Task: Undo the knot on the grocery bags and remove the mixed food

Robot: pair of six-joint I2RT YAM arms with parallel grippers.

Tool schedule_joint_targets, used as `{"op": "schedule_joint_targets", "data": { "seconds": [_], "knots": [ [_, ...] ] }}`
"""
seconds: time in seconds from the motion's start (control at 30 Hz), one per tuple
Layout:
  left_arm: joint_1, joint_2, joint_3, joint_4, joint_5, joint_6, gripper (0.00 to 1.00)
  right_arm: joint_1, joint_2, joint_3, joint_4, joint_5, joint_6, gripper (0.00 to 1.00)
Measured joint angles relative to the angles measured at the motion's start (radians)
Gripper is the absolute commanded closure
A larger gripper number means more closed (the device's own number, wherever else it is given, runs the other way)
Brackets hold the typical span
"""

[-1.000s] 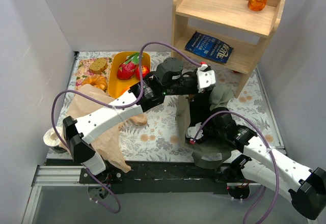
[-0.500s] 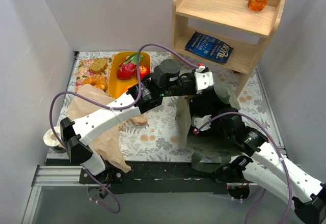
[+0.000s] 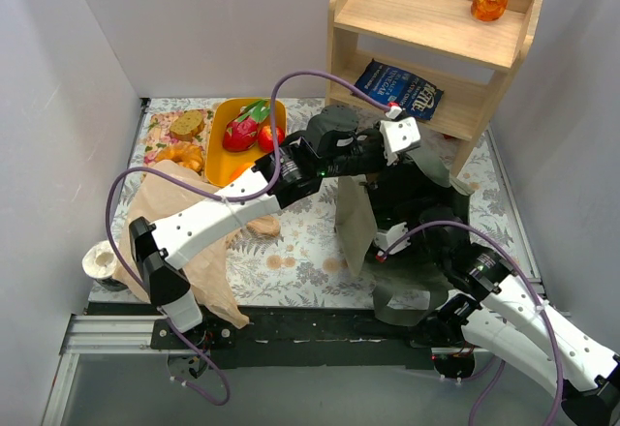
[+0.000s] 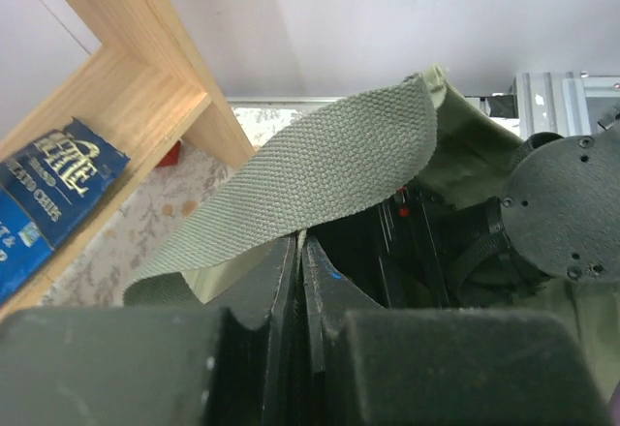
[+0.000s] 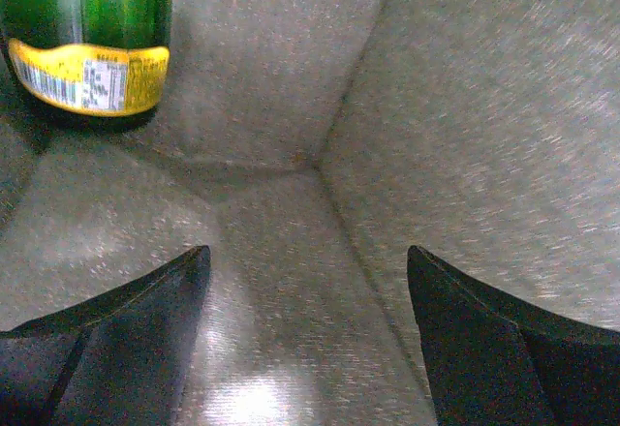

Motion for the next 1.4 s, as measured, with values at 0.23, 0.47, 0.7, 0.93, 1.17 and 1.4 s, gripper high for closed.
{"op": "schedule_joint_targets", "data": {
  "seconds": [0.23, 0.47, 0.7, 0.93, 1.17, 1.4],
  "knots": [
    [0.0, 0.021, 0.03, -0.019, -0.005, -0.067, 1.0, 0.001, -0.034, 0.0, -0.006, -0.072, -0.209, 0.1],
    [0.0, 0.021, 0.03, -0.023, -0.004, -0.078, 1.0, 0.002, 0.04, -0.027, -0.011, -0.158, -0.238, 0.12],
    [0.0, 0.017, 0.023, -0.024, 0.025, -0.08, 1.0, 0.005, 0.255, -0.054, 0.049, -0.2, -0.143, 0.16],
    [0.0, 0.017, 0.023, -0.028, 0.048, -0.077, 1.0, 0.008, 0.437, 0.014, 0.105, -0.258, 0.001, 0.15],
    [0.0, 0.017, 0.023, -0.041, 0.074, -0.07, 1.0, 0.008, 0.502, 0.006, 0.168, -0.305, 0.108, 0.16],
    [0.0, 0.017, 0.021, -0.049, 0.088, -0.068, 1.0, -0.09, 0.589, 0.025, 0.218, -0.36, 0.307, 0.24]
  ]
}}
